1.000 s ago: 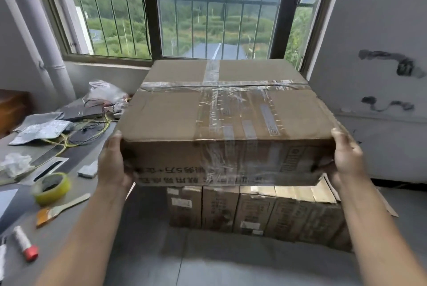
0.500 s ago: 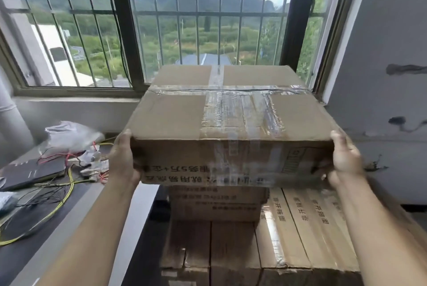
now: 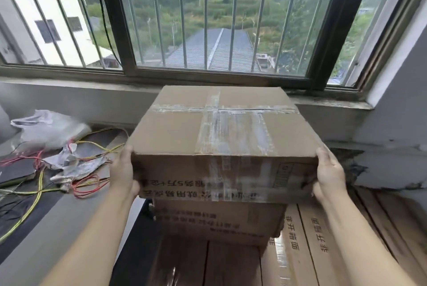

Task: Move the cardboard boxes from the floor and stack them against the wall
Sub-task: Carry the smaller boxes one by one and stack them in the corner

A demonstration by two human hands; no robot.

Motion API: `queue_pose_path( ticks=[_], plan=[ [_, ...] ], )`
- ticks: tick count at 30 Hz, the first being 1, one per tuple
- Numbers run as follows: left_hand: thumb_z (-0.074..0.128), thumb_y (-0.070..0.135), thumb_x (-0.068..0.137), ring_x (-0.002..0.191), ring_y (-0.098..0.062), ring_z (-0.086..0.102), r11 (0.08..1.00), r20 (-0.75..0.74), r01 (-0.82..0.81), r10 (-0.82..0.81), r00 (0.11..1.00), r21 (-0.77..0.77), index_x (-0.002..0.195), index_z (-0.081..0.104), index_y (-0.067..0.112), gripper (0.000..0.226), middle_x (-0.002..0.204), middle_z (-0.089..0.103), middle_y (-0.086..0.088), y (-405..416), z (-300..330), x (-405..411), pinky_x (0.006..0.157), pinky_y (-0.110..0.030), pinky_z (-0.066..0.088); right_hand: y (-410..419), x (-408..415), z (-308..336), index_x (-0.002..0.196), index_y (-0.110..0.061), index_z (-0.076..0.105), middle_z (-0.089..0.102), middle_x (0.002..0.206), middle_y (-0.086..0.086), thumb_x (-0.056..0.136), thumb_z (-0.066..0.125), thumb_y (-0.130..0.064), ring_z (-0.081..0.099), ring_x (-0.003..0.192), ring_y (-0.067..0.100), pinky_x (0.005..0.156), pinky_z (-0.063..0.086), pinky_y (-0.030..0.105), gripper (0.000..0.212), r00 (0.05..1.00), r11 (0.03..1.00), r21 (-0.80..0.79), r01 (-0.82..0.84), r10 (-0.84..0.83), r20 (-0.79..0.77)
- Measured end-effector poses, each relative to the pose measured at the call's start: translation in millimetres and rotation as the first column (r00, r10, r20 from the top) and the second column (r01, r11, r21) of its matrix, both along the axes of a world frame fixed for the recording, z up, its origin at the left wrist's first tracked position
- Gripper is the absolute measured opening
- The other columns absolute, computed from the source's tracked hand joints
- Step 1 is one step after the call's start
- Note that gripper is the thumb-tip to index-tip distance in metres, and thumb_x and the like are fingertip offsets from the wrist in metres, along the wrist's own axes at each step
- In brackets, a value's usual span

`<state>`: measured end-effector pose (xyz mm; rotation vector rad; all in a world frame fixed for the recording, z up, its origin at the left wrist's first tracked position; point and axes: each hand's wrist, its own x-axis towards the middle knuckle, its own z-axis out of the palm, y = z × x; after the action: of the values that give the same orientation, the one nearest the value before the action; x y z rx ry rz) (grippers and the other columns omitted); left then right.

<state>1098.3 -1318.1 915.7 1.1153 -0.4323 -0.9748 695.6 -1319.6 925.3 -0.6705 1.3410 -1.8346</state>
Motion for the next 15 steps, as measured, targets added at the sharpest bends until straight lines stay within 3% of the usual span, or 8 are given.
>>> queue_pose_path(
  ticks=[2, 4, 11, 15],
  plan=[
    [0.057, 0.023, 0.087, 0.081, -0.011, 0.055, 0.998, 0.016, -0.043, 0.043, 0.999, 0.036, 0.076, 0.062, 0.021, 0.012, 0.082, 0.06, 0.006, -13, -12, 0, 0.07, -0.028, 0.044, -14, 0, -20, 0.127, -0.008, 0.057, 0.061, 0.128, 0.009, 0.097, 0.047, -0.015, 0.056, 0.12, 0.022, 0.108, 0.04, 0.043, 0.033, 0.999, 0.998, 0.031, -0.052, 0.052, -0.01],
    [0.057, 0.028, 0.085, 0.089, -0.014, 0.055, 0.998, 0.041, -0.017, 0.015, 0.999, 0.053, 0.077, 0.064, 0.022, 0.012, 0.085, 0.061, 0.006, -28, -20, 2, 0.073, -0.03, 0.044, -25, 0, -36, 0.128, -0.013, 0.058, 0.061, 0.128, 0.005, 0.095, 0.049, -0.02, 0.057, 0.119, 0.02, 0.108, 0.039, 0.044, 0.035, 0.997, 0.995, 0.059, -0.075, 0.075, -0.001],
    [0.042, 0.027, 0.099, 0.084, -0.009, 0.056, 0.996, 0.076, -0.051, 0.045, 0.996, 0.072, 0.11, 0.053, 0.019, 0.018, 0.092, 0.06, 0.006, -74, -27, 5, 0.067, -0.026, 0.047, -43, 17, -55, 0.14, -0.015, 0.044, 0.051, 0.139, 0.0, 0.099, 0.045, -0.029, 0.048, 0.127, 0.017, 0.112, 0.034, 0.04, 0.043, 0.998, 0.991, 0.12, -0.056, 0.058, -0.018],
    [0.041, 0.033, 0.099, 0.089, -0.007, 0.057, 0.995, 0.108, -0.027, 0.017, 0.994, 0.091, 0.118, 0.052, 0.021, 0.025, 0.098, 0.06, 0.008, -71, -34, 6, 0.066, -0.025, 0.047, -43, 19, -55, 0.142, -0.011, 0.041, 0.05, 0.137, -0.001, 0.102, 0.04, -0.024, 0.046, 0.126, 0.013, 0.105, 0.037, 0.026, 0.042, 0.997, 0.993, 0.115, -0.034, 0.042, -0.067]
  ],
)
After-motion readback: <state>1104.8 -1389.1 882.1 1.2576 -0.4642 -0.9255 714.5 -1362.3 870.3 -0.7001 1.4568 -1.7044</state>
